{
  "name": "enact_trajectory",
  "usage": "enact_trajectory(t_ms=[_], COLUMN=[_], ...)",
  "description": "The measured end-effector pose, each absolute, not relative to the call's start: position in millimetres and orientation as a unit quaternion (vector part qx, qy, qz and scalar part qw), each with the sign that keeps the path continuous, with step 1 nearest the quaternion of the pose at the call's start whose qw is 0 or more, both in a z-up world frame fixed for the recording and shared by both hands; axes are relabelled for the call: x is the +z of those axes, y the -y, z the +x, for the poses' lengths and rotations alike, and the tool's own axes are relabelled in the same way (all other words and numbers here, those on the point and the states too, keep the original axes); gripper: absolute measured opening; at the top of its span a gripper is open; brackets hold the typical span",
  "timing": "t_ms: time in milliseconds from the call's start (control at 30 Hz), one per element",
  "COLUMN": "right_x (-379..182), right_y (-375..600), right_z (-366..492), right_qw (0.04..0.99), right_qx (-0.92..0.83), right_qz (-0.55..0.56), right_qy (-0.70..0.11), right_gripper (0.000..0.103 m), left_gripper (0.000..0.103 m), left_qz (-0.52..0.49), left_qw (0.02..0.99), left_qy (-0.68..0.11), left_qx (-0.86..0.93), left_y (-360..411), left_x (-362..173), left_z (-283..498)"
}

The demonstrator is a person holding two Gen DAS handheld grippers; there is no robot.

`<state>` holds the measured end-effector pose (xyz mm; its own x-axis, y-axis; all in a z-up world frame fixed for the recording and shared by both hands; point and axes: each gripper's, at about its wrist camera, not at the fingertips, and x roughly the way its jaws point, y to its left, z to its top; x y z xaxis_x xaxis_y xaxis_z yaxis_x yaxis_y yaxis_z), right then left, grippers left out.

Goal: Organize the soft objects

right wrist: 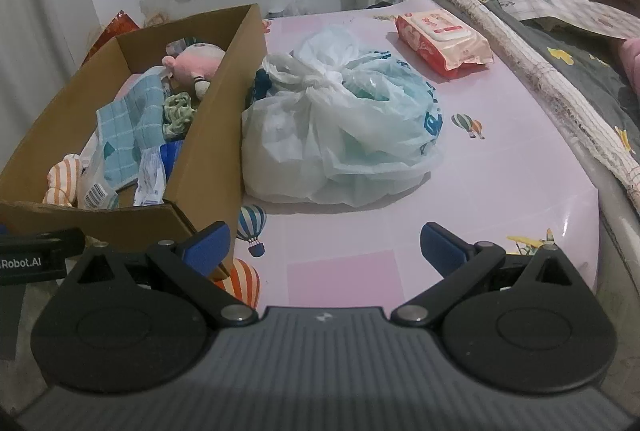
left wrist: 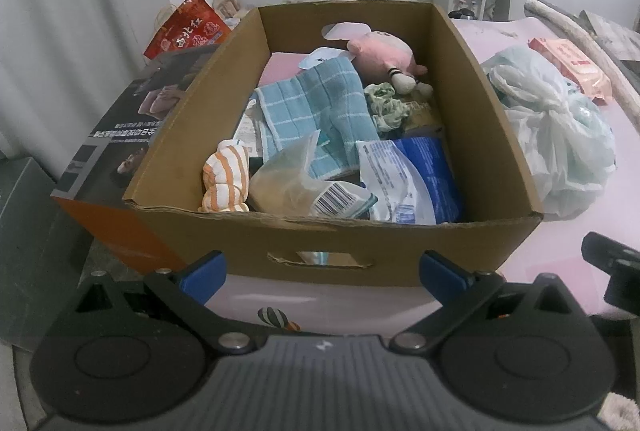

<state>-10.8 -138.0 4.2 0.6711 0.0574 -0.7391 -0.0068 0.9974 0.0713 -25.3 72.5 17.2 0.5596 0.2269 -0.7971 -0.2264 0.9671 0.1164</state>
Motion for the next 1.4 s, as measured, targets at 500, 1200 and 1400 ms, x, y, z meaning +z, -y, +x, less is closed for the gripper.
enact_trajectory(t_ms=[500,1200,1400], right_x=[3,-3,-5], right_y=[135,117,105], right_z=[-11,-8,-6], right_qw=[0.912,0.906,0.902], right_qx=[0.022,0.038,0.047], right_qz=[0.019,-0.011,-0.027], right_qy=[-0.409,-0.421,-0.429], right_gripper=[0.102,0.102,0.102], left_gripper=[0.103,0.103,0.103], left_qz=[0.000,-0.006,-0.013], left_qw=[0.879,0.872,0.871], left_qy=[-0.461,-0.471,-0.473], left_qx=[0.126,0.133,0.135], left_y=[-73,-81,-89], left_x=[13,7,4], left_z=[-25,-25,-27])
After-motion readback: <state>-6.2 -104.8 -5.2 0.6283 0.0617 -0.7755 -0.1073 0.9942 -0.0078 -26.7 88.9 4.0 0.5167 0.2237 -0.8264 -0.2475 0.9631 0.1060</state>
